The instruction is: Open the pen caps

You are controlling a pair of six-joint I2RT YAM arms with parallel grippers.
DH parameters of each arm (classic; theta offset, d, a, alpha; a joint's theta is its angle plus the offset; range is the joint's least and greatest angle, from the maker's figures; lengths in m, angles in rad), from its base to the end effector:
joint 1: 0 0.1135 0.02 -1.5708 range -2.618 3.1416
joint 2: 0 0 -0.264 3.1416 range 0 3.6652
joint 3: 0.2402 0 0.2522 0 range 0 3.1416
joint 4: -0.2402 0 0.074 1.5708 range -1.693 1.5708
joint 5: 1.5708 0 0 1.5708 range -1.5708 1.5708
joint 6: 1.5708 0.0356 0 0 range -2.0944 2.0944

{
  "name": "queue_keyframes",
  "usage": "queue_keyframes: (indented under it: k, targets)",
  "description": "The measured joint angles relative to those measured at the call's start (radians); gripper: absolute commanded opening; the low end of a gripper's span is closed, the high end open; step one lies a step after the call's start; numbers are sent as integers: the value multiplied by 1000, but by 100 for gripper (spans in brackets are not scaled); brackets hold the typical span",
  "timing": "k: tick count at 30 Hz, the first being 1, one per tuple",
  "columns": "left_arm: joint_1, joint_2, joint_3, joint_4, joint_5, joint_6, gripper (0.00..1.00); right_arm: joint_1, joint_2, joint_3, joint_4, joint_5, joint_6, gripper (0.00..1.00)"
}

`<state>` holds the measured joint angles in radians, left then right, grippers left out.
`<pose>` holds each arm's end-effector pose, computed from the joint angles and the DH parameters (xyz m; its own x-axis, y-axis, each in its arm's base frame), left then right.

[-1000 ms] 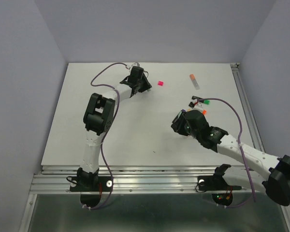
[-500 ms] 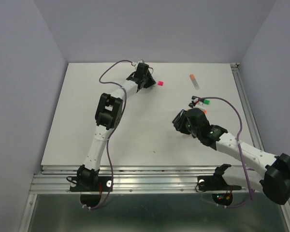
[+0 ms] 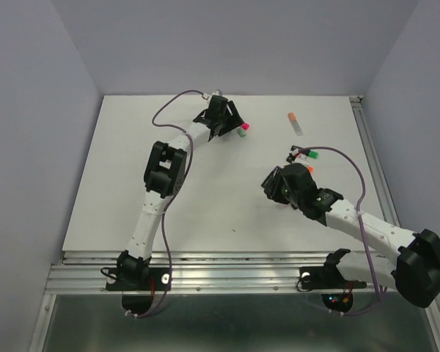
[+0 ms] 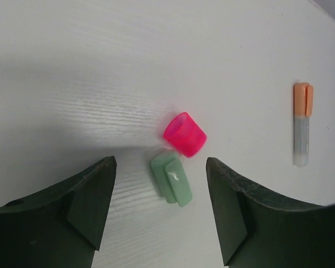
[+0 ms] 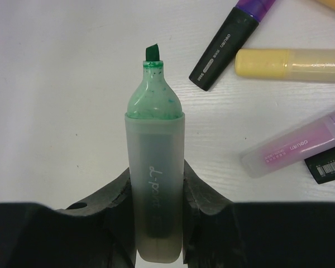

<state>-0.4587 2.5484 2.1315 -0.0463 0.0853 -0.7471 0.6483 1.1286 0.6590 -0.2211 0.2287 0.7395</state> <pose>0.5233 -0.2618 0.1678 -0.6401 -0.4390 -0.6305 0.1016 0.7651 -0.6358 0.1933 0.1363 0.2255 -0.6776 0.3101 -0.6668 0.0107 0.9108 0.4128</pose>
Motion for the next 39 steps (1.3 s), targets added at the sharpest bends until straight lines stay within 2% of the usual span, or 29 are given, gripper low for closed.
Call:
queue_keyframes:
  k: [1, 2, 4, 5, 10, 12, 13, 15, 16, 19, 22, 25, 29, 35, 39]
  targets:
    - [0, -8, -11, -2, 0, 3, 78, 0, 0, 0, 0, 0, -2, 1]
    - [0, -22, -24, -7, 2, 9, 83, -1, 0, 0, -1, -1, -3, 1]
    - [0, -48, -55, -20, 3, 18, 84, -1, 0, 6, -6, -4, -5, 1]
    - [0, -71, -78, -27, 3, 26, 88, -1, 0, 9, -8, -4, -7, 1]
    - [0, -283, -276, -56, -19, 68, 89, -1, 3, 44, -7, -19, -20, 1]
    - [0, -452, -407, -59, -31, 82, 98, -1, 25, 67, -3, -32, -29, 1]
    - [0, -529, -477, -32, -45, 85, 99, -1, 39, 80, -2, -40, -33, 1]
    - [0, -747, -645, -11, -74, 85, 99, -1, 84, 110, 6, -58, -43, 1]
    - [0, -900, -779, 36, -105, 86, 99, -1, 110, 130, 8, -67, -51, 1]
    - [0, -1192, -1037, 65, -177, 68, 99, -1, 216, 201, 29, -87, -81, 2]
    - [2, -1383, -1231, 47, -232, 40, 99, -1, 356, 306, 55, -102, -129, 2]
    - [2, -1471, -1372, -1, -270, 0, 99, -1, 528, 470, 58, -110, -177, 3]
    - [1, -1555, -1481, -103, -299, -20, 99, -1, 782, 724, 63, -109, -229, 3]
    - [1, -1706, -1473, -162, -398, -21, 99, -1, 1181, 1185, -3, -56, -289, 6]
    - [2, -1729, -1472, -165, -427, -21, 99, -1, 1340, 1391, -55, -19, -318, 8]
